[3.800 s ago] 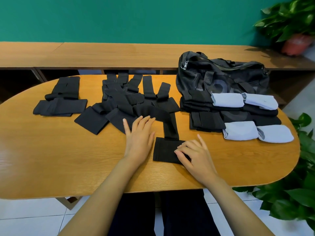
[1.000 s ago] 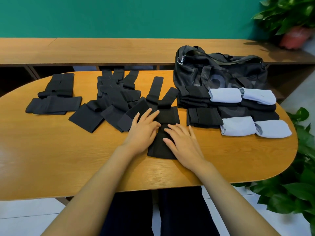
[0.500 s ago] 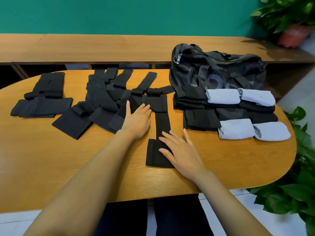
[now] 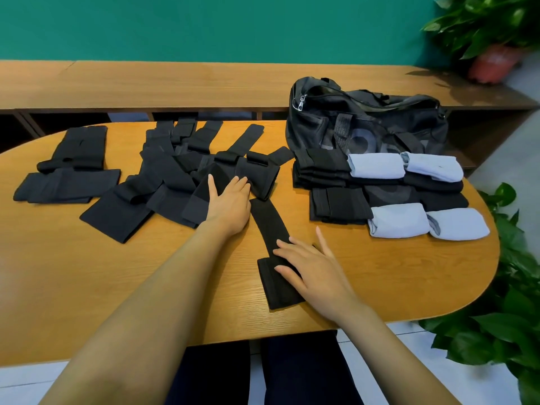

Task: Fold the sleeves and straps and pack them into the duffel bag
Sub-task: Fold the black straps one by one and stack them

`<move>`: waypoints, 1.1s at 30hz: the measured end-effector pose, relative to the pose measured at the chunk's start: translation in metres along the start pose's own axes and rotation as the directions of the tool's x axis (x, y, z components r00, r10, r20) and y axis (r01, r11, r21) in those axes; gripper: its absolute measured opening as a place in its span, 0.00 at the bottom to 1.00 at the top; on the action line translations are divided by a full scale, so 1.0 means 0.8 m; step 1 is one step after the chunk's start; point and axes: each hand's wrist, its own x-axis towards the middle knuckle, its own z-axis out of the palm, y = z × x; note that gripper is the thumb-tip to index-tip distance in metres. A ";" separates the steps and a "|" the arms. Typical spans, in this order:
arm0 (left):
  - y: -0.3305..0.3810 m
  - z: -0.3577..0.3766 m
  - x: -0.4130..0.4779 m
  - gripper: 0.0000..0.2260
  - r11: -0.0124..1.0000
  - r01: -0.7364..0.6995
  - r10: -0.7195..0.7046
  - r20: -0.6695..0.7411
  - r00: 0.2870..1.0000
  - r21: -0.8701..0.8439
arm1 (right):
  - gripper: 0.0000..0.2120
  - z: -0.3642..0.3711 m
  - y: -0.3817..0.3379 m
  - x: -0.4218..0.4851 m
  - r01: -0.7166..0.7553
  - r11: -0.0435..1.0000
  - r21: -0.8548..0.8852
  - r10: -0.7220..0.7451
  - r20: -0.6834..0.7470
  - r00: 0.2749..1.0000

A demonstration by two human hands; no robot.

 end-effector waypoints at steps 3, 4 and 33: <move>-0.003 0.001 0.000 0.21 1.000 -0.005 0.005 0.000 1.000 0.013 | 0.27 0.000 -0.002 -0.003 -0.003 1.000 0.009 0.003 -0.011 1.000; -0.003 0.001 0.000 0.21 1.000 0.004 -0.004 -0.004 1.000 0.013 | 0.27 -0.001 -0.004 -0.003 -0.002 1.000 0.010 0.003 -0.014 1.000; -0.005 -0.003 -0.142 0.27 0.865 -0.225 0.145 -0.205 0.968 -0.449 | 0.30 0.003 0.013 0.009 -0.028 1.000 0.000 0.028 -0.132 0.991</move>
